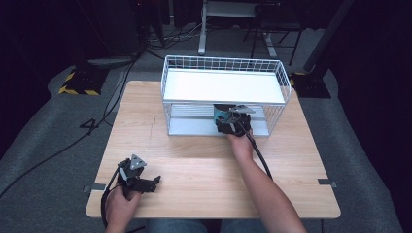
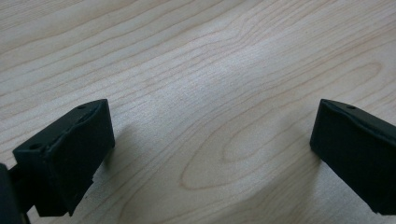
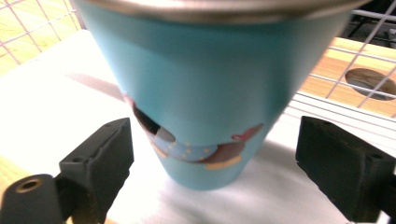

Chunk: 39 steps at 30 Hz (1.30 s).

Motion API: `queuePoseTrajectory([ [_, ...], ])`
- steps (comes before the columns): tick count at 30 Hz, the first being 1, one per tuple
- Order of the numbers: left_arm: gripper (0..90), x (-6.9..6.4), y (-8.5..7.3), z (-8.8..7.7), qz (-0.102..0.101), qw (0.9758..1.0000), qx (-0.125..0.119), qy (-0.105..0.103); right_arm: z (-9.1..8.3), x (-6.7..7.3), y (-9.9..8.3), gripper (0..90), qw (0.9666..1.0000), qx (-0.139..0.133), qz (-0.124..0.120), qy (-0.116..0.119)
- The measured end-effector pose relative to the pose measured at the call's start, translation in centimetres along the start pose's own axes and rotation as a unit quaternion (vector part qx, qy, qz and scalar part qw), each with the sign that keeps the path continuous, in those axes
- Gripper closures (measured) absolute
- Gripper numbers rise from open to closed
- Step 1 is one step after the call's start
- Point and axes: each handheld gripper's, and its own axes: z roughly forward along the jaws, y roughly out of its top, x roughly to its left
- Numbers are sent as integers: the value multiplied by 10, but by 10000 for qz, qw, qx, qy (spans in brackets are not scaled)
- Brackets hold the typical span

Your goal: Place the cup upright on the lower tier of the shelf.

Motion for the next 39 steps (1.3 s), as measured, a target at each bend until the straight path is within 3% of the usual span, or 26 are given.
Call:
queuePoseTrajectory([
  [6, 3, 0, 0, 0, 3, 10000, 3, 4, -18, 0, 2, 113, 10000, 16, -8, 51],
  [19, 4, 2, 1, 1, 12, 10000, -15, 9, -65, -6, -2, 116, 9991, -81, -106, 407],
  [31, 4, 1, 1, 1, -2, 10000, -20, 3, -103, -17, -8, 136, 9978, -43, -214, 628],
  [39, 4, 1, 1, 1, -4, 10000, -21, 3, -131, -32, -15, 146, 9972, -34, -194, 717],
])
